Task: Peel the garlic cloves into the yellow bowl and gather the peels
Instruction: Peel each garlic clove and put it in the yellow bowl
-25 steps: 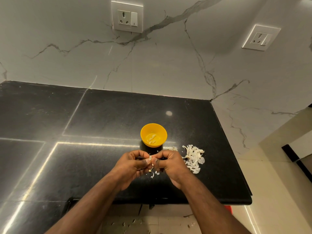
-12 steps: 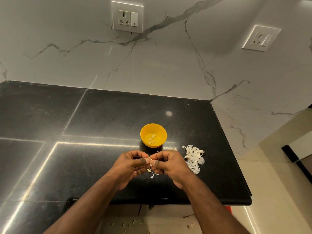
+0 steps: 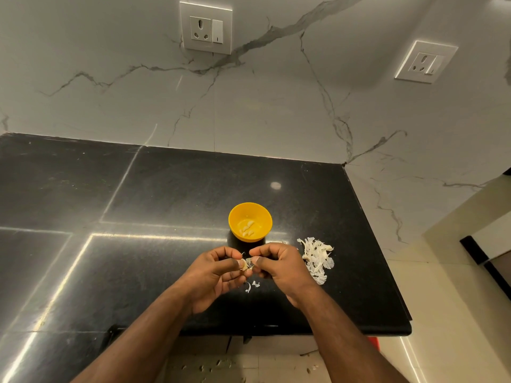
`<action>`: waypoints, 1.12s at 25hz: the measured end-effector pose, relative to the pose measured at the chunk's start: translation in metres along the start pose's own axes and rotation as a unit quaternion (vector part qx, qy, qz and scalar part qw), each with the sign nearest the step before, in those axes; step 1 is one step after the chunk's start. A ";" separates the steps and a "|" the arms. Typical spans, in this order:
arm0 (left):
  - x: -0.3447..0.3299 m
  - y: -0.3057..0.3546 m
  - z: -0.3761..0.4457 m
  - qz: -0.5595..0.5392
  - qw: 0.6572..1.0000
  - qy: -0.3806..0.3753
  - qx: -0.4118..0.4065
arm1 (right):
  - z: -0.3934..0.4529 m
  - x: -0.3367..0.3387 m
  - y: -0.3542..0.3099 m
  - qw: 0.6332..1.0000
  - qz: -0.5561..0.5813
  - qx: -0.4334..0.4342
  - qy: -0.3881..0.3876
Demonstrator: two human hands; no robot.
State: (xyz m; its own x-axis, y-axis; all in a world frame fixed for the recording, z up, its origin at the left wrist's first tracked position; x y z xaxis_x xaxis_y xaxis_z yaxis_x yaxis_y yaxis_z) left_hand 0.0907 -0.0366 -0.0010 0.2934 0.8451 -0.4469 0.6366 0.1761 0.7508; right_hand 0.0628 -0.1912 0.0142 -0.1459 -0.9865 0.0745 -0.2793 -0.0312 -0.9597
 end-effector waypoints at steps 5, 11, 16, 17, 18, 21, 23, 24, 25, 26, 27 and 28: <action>0.005 -0.004 0.005 0.015 1.000 0.022 -0.002 | 0.004 0.041 0.005 0.973 -0.195 0.006 0.122; 0.005 -0.004 0.010 0.067 0.997 0.024 -0.023 | -0.005 0.010 -0.016 0.987 -0.148 0.056 -0.004; 0.008 0.002 0.012 0.123 0.990 0.032 -0.053 | -0.003 -0.002 -0.007 0.995 -0.094 0.032 -0.002; 0.010 0.003 0.012 0.122 0.990 0.033 -0.058 | -0.003 -0.002 -0.006 0.998 -0.062 0.022 -0.005; 0.011 0.003 0.012 0.115 0.991 0.031 -0.061 | -0.004 -0.002 -0.005 1.000 -0.025 0.011 -0.011; 0.012 0.003 0.011 0.096 0.993 0.021 -0.066 | -0.004 -0.005 -0.002 0.998 0.049 -0.020 -0.023; 0.011 0.003 0.011 0.087 0.994 0.016 -0.068 | -0.004 -0.007 -0.002 0.999 0.044 -0.017 -0.017; 0.011 0.003 0.010 0.078 0.995 0.016 -0.068 | -0.004 -0.007 -0.004 0.999 0.033 -0.009 -0.009; 0.012 0.003 0.010 0.064 0.996 0.016 -0.067 | -0.004 -0.007 -0.005 1.000 0.019 0.002 -0.001; 0.012 0.003 0.010 0.048 0.997 0.015 -0.065 | -0.004 -0.007 -0.006 1.000 0.003 0.013 0.007; 0.012 0.002 0.010 0.034 0.997 0.014 -0.064 | -0.004 -0.007 -0.006 1.000 -0.014 0.022 0.012; 0.012 0.001 0.010 0.027 0.998 0.014 -0.064 | -0.003 -0.006 -0.005 0.999 -0.028 0.028 0.016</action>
State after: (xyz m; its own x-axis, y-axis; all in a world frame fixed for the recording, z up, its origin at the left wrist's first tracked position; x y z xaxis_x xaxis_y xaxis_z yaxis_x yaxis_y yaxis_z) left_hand 0.1017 -0.0317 -0.0105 0.3040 0.8683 -0.3920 0.5242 0.1912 0.8299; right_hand 0.0619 -0.1844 0.0197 -0.1627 -0.9773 0.1357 -0.2338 -0.0954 -0.9676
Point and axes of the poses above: each hand's wrist, its own z-axis towards the middle knuckle, its own x-axis out of the back of the hand, y = z × x, the point moved 7 cm from there along z, towards the middle knuckle
